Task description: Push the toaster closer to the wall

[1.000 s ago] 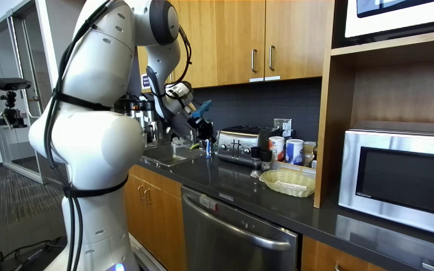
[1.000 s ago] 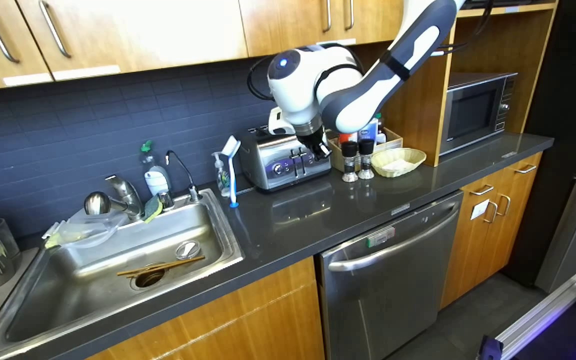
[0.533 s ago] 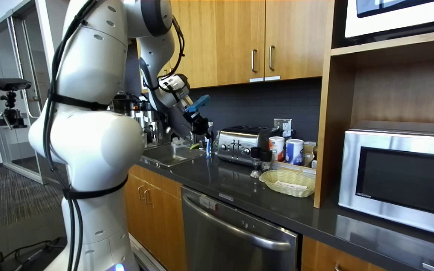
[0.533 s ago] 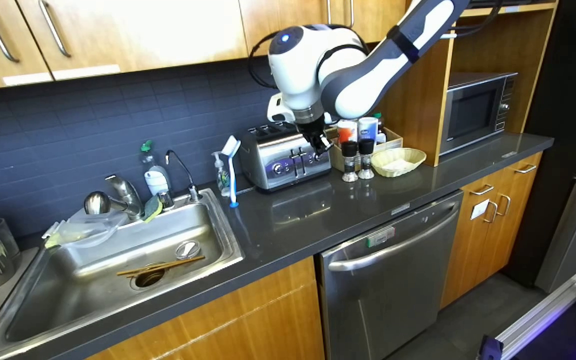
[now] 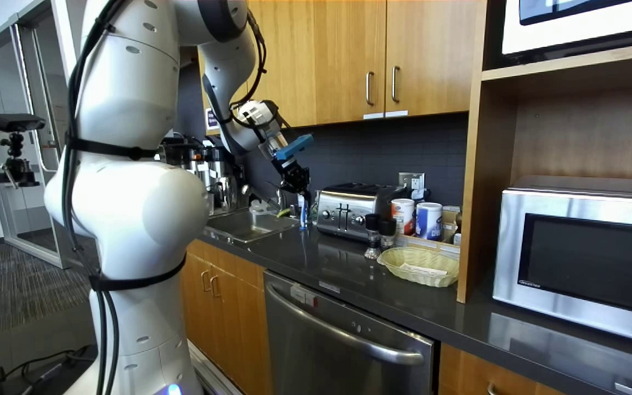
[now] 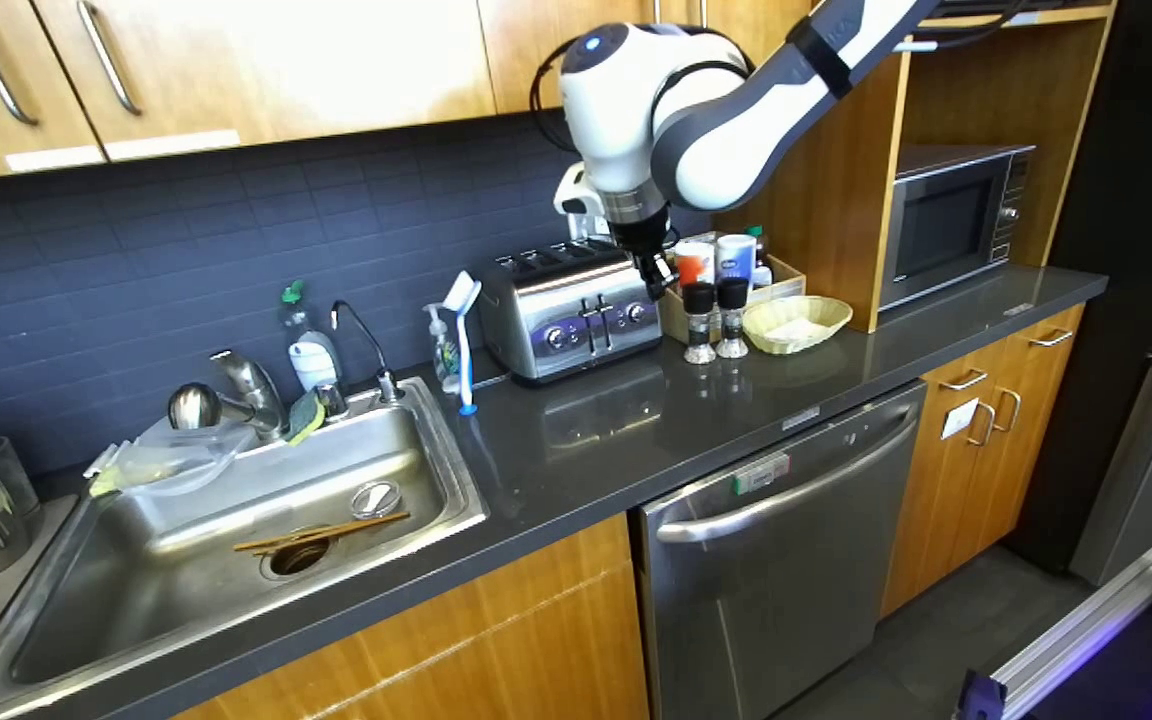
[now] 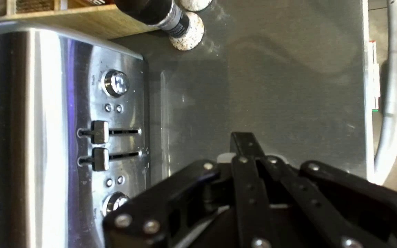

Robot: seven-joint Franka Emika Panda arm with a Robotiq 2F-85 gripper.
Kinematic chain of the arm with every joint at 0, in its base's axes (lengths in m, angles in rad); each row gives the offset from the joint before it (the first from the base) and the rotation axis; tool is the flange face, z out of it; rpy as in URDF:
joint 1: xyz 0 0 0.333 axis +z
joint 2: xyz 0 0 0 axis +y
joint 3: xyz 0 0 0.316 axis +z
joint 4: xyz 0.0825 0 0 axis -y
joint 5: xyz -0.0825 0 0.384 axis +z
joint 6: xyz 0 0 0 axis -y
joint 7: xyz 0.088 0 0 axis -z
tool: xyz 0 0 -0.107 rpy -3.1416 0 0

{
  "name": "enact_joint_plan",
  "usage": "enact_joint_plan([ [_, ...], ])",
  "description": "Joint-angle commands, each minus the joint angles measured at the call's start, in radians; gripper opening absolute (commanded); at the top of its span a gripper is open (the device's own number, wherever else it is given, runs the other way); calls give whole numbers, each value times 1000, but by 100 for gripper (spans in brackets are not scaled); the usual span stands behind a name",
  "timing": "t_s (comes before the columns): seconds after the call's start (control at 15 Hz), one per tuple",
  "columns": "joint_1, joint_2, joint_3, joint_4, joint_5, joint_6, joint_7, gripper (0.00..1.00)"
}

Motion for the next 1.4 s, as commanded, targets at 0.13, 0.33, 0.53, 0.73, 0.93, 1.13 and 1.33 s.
enact_joint_plan([
  [0.13, -15, -37, -28, -31, 24, 16, 162, 0],
  [0.33, -18, -45, -29, -40, 47, 11, 190, 0],
  [0.53, -14, -61, -24, -54, 76, 14, 196, 0],
  [0.73, -11, -79, -21, -66, 97, 20, 195, 0],
  [0.93, -7, -97, -20, -75, 106, 26, 196, 0],
  [1.13, -5, -110, -20, -83, 110, 27, 197, 0],
  [1.33, -6, -115, -19, -89, 112, 31, 194, 0],
])
